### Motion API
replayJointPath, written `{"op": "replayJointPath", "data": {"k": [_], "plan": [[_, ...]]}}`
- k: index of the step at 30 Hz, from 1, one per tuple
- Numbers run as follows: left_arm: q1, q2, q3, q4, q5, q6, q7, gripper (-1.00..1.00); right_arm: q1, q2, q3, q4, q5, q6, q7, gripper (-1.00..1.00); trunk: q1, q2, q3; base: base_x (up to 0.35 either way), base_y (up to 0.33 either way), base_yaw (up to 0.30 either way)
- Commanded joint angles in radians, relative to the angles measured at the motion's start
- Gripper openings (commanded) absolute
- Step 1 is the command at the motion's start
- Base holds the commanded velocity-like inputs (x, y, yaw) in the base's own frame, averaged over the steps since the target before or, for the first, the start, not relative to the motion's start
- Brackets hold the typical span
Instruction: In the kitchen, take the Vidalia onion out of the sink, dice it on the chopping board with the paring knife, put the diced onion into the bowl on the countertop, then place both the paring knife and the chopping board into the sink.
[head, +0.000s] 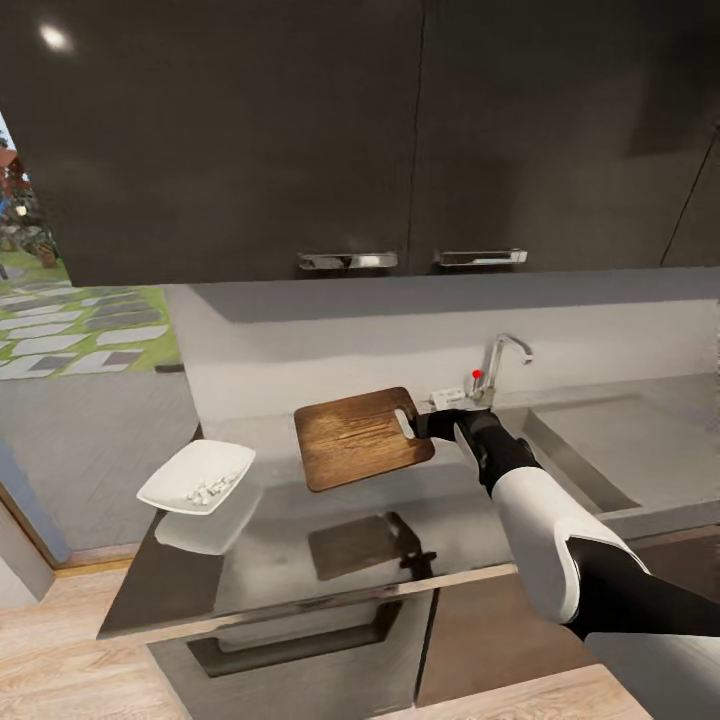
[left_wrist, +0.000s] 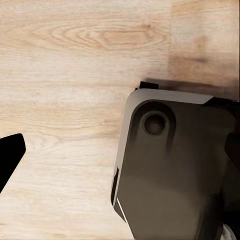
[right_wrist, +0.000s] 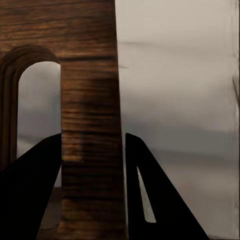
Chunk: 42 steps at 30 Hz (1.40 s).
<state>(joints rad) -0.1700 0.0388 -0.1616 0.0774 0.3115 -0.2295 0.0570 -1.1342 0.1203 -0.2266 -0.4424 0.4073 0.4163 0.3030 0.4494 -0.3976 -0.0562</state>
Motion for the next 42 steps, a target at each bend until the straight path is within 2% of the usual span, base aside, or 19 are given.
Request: {"op": "replayJointPath", "data": {"k": [1, 14, 24, 26, 29, 30, 34, 35, 37, 42], "plan": [[-0.002, 0.0, -0.008, 0.004, 0.005, -0.007, 0.001, 1.0, -0.001, 0.002, -0.01, -0.002, 0.006, 0.004, 0.008, -1.0, 0.001, -0.002, -0.002, 0.0, -0.328, -0.083], [-0.002, 0.0, -0.008, 0.004, 0.006, -0.006, 0.001, 1.0, -0.001, 0.004, -0.008, -0.001, 0.006, 0.004, 0.007, -1.0, 0.001, -0.002, 0.004, 0.0, -0.329, -0.215], [-0.002, 0.0, -0.008, 0.004, 0.005, -0.007, 0.001, 1.0, -0.001, 0.01, -0.007, 0.007, 0.005, 0.001, -0.004, -1.0, 0.001, -0.002, 0.007, 0.0, -0.329, -0.056], [-0.002, 0.0, -0.009, 0.004, 0.005, -0.006, 0.001, 1.0, -0.001, 0.021, -0.008, 0.009, 0.005, -0.002, -0.049, -1.0, 0.001, -0.002, 0.007, 0.0, -0.329, -0.002], [-0.002, 0.0, -0.008, 0.004, 0.006, -0.006, 0.001, 1.0, -0.001, 0.042, -0.009, 0.012, -0.007, -0.01, -0.179, -1.0, 0.001, -0.002, 0.007, 0.0, -0.329, 0.0], [-0.002, 0.0, -0.008, 0.004, 0.006, -0.007, 0.001, 1.0, -0.001, 0.044, -0.009, 0.012, -0.023, -0.012, -0.198, -1.0, 0.001, -0.002, 0.007, 0.0, -0.329, 0.0], [-0.002, 0.0, -0.008, 0.004, 0.005, -0.007, 0.001, 1.0, -0.001, 0.044, -0.01, 0.013, -0.17, -0.016, -0.272, -1.0, 0.001, -0.002, 0.007, 0.0, -0.329, 0.0], [-0.002, 0.0, -0.008, 0.004, 0.006, -0.007, 0.001, 1.0, -0.001, 0.045, -0.009, 0.014, -0.19, -0.016, -0.299, -1.0, 0.001, -0.002, 0.007, 0.0, -0.329, 0.0], [-0.002, 0.0, -0.008, 0.004, 0.005, -0.007, 0.001, 1.0, -0.001, 0.049, -0.008, 0.018, -0.217, -0.016, -0.373, -1.0, 0.001, -0.002, 0.007, 0.0, -0.329, 0.0], [-0.002, 0.0, -0.008, 0.004, 0.006, -0.007, 0.001, 1.0, -0.001, 0.054, -0.008, 0.021, -0.239, -0.016, -0.489, -1.0, 0.001, -0.002, 0.007, 0.0, -0.268, 0.0]]}}
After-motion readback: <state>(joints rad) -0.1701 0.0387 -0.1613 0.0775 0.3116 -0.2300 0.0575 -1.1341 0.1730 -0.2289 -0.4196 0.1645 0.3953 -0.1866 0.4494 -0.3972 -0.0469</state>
